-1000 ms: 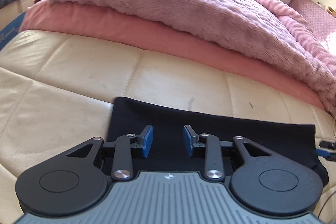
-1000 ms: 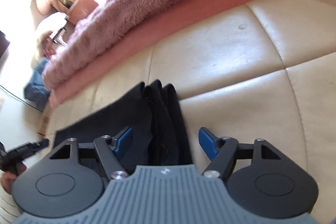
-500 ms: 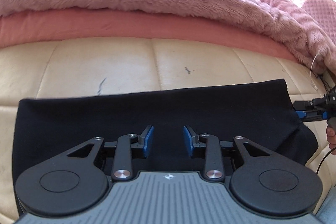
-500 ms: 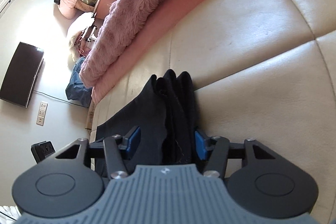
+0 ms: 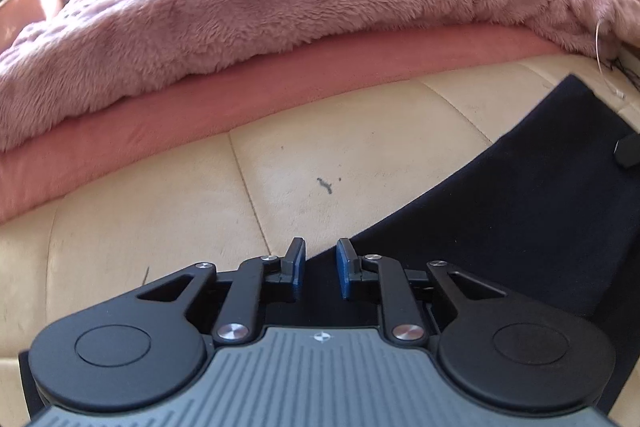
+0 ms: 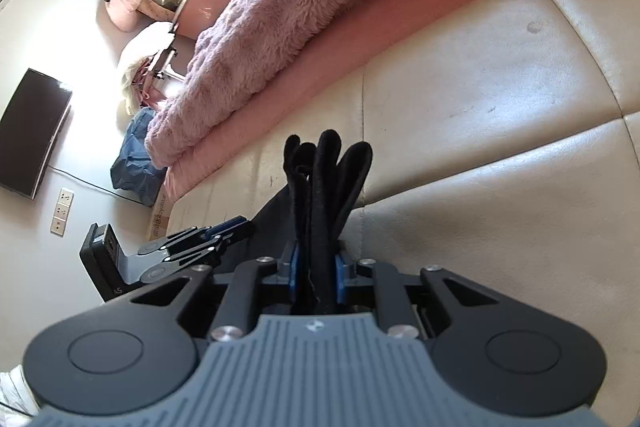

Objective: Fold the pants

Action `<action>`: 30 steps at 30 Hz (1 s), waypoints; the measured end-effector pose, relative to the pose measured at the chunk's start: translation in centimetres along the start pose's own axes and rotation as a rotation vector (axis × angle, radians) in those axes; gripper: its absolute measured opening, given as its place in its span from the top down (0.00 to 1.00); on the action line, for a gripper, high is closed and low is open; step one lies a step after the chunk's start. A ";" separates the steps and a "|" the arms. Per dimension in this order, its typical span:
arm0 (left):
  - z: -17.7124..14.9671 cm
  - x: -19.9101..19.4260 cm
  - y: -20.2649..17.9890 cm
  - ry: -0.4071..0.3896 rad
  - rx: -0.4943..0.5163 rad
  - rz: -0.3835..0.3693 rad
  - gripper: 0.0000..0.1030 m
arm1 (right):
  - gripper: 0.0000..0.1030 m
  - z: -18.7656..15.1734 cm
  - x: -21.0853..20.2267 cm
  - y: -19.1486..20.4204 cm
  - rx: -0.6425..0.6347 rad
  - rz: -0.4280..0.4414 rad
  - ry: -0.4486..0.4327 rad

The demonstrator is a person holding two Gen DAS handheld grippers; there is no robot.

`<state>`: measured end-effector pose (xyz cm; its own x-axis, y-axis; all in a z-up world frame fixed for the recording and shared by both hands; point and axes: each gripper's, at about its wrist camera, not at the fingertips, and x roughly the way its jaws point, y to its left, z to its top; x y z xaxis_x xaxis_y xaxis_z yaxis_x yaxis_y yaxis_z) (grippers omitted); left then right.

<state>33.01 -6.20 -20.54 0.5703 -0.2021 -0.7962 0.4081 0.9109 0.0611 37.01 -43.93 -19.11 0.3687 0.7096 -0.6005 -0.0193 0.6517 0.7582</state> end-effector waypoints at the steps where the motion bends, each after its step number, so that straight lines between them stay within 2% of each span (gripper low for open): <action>1: 0.0 0.1 -0.3 -0.005 0.027 0.010 0.79 | 0.88 0.1 -0.2 0.6 0.020 -0.010 0.001; 4: 0.0 -0.7 -0.8 -0.022 0.073 0.027 0.80 | 0.88 0.4 -0.8 2.5 0.078 -0.026 -0.002; 8: -1.4 -4.0 -0.4 -0.058 0.052 -0.039 0.80 | 0.88 0.5 -1.2 6.3 0.057 -0.050 -0.009; 16: -7.3 -7.3 -2.8 0.014 0.151 -0.125 0.83 | 0.88 0.2 -0.8 13.5 -0.020 -0.073 -0.025; 21: -8.2 -8.0 -3.0 0.030 0.118 -0.180 0.83 | 0.88 -0.3 0.1 16.8 -0.021 -0.094 -0.027; 23: -8.4 -9.2 -2.3 0.005 0.102 -0.182 0.83 | 0.88 -0.4 0.7 18.3 -0.021 -0.099 -0.027; 26: -8.6 -11.9 1.0 -0.055 0.006 -0.154 0.83 | 0.88 -0.7 2.1 20.9 -0.038 -0.102 -0.021; 28: -8.9 -13.3 4.8 -0.065 -0.122 -0.104 0.83 | 0.88 -1.2 3.4 22.8 -0.056 -0.108 -0.009; 30: -9.7 -14.2 9.0 -0.041 -0.271 -0.052 0.83 | 0.88 -1.9 5.2 24.6 -0.071 -0.119 0.004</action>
<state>21.72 8.35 -14.53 0.5842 -0.2604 -0.7687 0.2352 0.9608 -0.1467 36.71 -23.65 -4.05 0.3686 0.6274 -0.6860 -0.0419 0.7484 0.6619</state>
